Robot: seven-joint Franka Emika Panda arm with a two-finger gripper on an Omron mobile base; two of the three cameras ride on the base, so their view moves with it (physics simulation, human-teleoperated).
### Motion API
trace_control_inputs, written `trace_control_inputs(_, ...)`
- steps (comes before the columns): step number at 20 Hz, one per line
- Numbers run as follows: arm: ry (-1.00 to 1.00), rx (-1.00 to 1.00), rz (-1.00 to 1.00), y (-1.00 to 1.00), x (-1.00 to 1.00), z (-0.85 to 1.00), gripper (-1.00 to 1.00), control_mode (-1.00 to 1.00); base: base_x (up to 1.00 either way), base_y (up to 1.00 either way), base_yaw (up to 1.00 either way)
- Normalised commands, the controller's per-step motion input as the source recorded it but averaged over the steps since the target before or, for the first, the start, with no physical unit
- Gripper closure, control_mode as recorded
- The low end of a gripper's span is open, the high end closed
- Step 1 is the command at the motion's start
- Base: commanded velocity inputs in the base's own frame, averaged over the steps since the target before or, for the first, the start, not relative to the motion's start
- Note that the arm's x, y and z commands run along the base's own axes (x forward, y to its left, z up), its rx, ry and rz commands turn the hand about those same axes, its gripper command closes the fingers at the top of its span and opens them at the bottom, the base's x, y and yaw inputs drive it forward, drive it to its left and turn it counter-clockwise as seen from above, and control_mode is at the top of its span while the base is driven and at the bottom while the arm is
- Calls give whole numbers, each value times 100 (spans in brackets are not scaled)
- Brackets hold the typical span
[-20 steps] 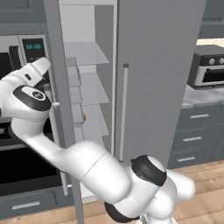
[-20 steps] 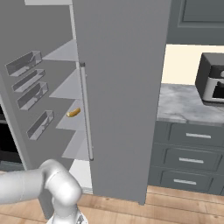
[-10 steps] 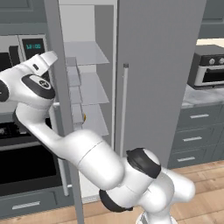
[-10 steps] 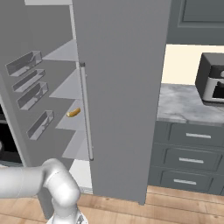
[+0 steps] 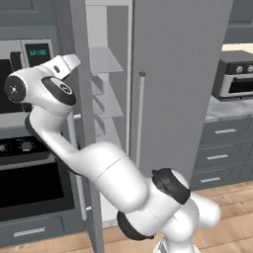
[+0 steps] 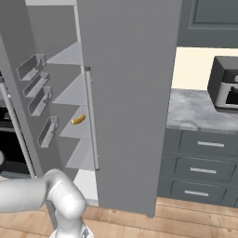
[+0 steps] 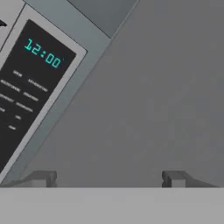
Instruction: Pick up the frozen chicken drumstick from the freezer, place it on any shelf in the fridge, and close the fridge and freezer doors when done.
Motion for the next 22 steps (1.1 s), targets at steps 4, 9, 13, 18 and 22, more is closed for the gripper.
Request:
trace_control_inputs(4, 0, 5, 0, -80, 39, -12, -100, -100, 0, 0, 0)
trace_control_inputs(9, 0, 4, 0, -72, 48, -2, -100, -100, 0, 0, 0)
trace_control_inputs(13, -2, 2, 0, -60, 46, 0, -100, -100, 0, 0, 0)
trace_control_inputs(18, -3, 2, 0, -46, 49, 0, -100, -100, 0, 0, 0)
trace_control_inputs(22, -1, 1, -1, -35, 53, 0, -100, -100, 0, 0, 0)
